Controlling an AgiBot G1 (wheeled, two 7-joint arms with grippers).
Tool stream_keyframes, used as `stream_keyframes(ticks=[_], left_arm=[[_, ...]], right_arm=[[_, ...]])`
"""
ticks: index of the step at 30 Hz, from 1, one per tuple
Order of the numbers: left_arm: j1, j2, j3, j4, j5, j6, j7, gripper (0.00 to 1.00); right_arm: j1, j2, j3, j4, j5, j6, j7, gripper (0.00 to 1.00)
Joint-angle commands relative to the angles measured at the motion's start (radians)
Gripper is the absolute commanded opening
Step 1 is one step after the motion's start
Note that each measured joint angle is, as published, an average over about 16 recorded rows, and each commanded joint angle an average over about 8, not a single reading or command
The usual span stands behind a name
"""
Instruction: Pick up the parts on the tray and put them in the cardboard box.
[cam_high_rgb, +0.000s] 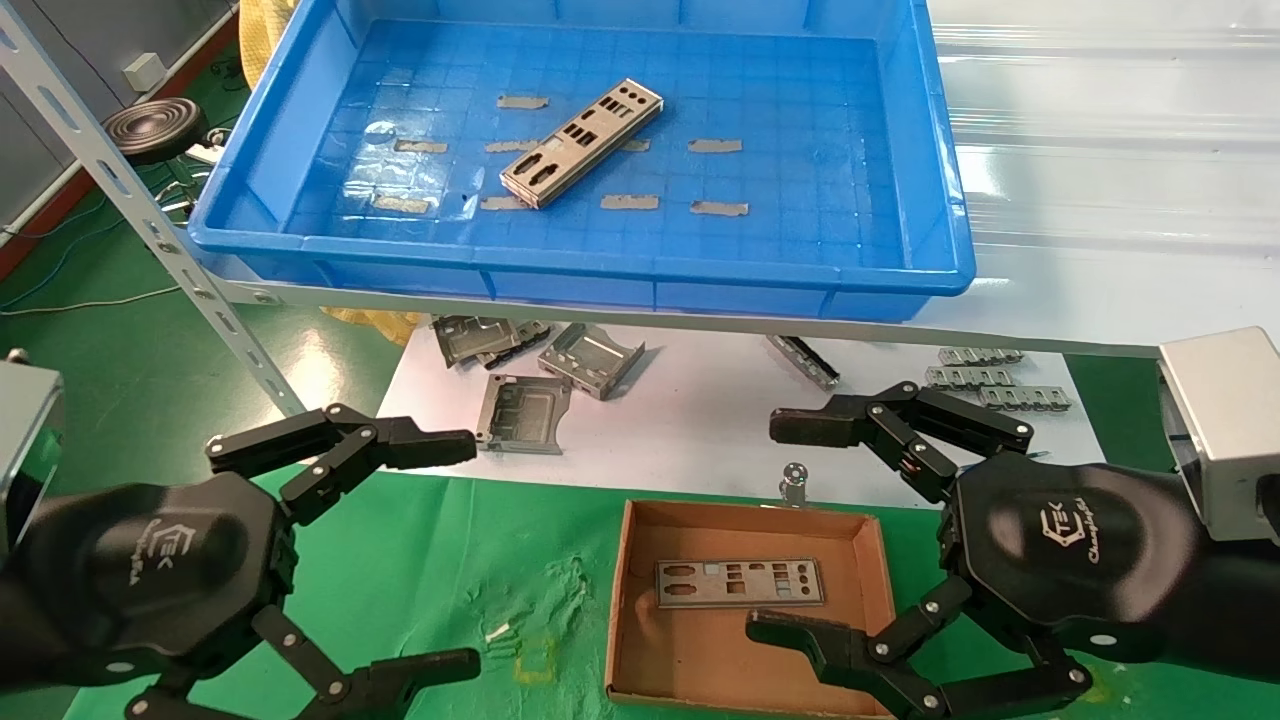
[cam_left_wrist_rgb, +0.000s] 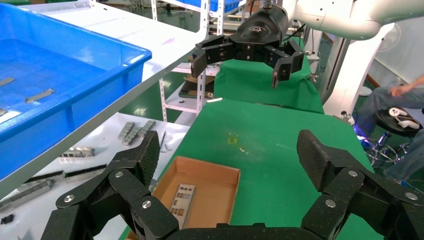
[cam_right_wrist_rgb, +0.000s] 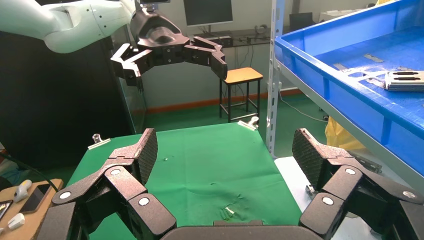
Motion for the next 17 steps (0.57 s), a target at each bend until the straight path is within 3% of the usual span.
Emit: stream_keyframes(ticks=[1,17], left_arm=[[0.000,0.000,0.000,0.000,0.000,0.000,0.000,1.00],[0.000,0.000,0.000,0.000,0.000,0.000,0.000,1.00]], right_arm=[[0.000,0.000,0.000,0.000,0.000,0.000,0.000,1.00],[0.000,0.000,0.000,0.000,0.000,0.000,0.000,1.00]])
